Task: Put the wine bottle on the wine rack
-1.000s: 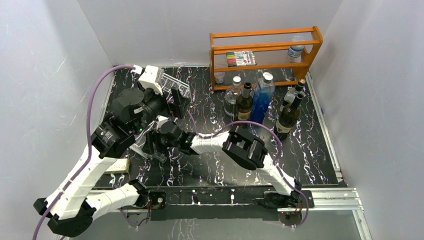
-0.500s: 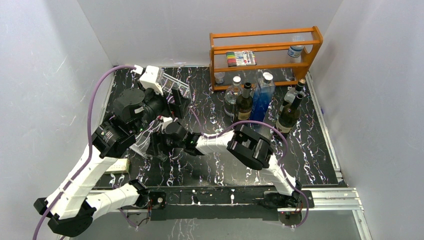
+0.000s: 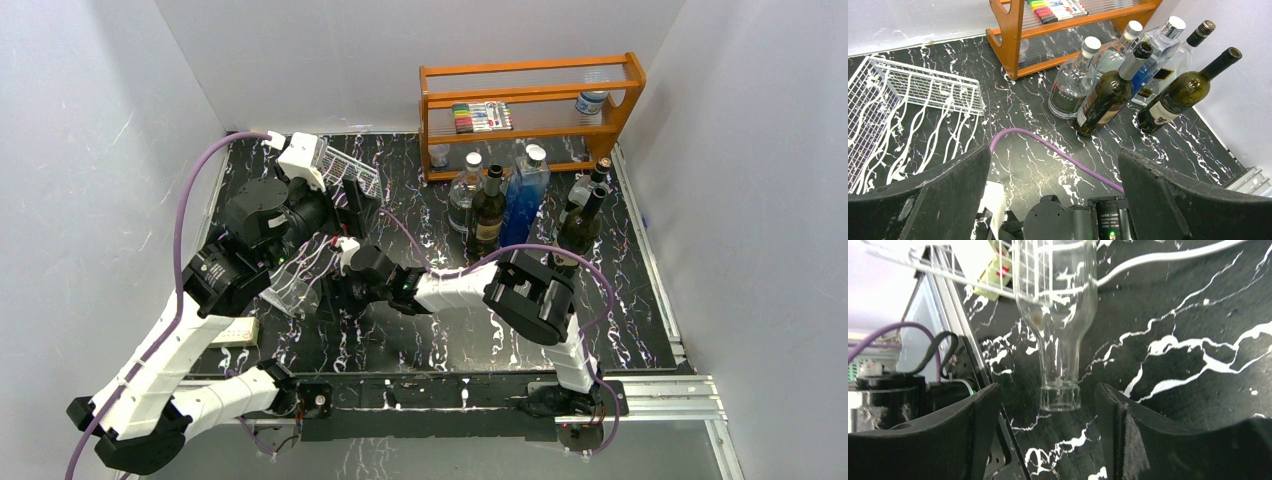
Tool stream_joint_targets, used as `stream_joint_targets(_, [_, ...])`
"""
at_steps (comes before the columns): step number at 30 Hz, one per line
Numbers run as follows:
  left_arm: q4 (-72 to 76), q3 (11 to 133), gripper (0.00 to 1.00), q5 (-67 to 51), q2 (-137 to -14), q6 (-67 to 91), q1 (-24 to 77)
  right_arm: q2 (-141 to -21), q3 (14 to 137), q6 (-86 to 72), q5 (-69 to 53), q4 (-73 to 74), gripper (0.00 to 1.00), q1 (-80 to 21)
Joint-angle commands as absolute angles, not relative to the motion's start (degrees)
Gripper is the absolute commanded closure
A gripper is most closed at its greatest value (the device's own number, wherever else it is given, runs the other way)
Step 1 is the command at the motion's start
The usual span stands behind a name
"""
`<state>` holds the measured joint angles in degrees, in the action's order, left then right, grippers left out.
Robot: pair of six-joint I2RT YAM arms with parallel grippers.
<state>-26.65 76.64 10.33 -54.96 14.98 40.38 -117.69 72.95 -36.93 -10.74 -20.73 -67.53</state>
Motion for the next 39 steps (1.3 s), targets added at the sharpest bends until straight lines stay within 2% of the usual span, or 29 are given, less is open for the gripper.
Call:
stream_joint_targets(1, [-26.24,76.56,0.02,10.45,-54.14,14.55,40.52,-115.97,72.98,-34.81,-14.65,-21.18,0.32,-67.87])
stream_joint_targets(11, [-26.19,76.64,0.02,10.51,-54.42,14.14,40.52,-121.24,79.46,-33.35,-14.32,-20.42,0.63,-67.85])
stream_joint_targets(17, [-26.19,76.55,0.02,10.62,-54.53,14.06,40.52,-122.81,80.48,-34.24,-13.18,-21.41,0.7,-67.85])
stream_joint_targets(24, [-26.19,76.82,0.02,10.61,-54.82,13.93,40.52,-124.07,80.95,-35.92,-12.57,-23.67,0.7,-67.85])
stream_joint_targets(30, [-26.19,76.64,0.02,10.53,-54.73,13.97,40.47,-125.49,83.89,-36.88,-12.05,-21.68,0.65,-67.85])
stream_joint_targets(32, [-26.19,76.68,0.02,10.63,-54.6,13.98,40.51,-125.07,83.61,-37.2,-11.87,-21.6,0.59,-67.9])
stream_joint_targets(39, [-26.49,76.95,0.02,11.12,-53.91,13.47,40.52,-118.64,77.59,-37.89,-12.27,-25.62,0.29,-67.27])
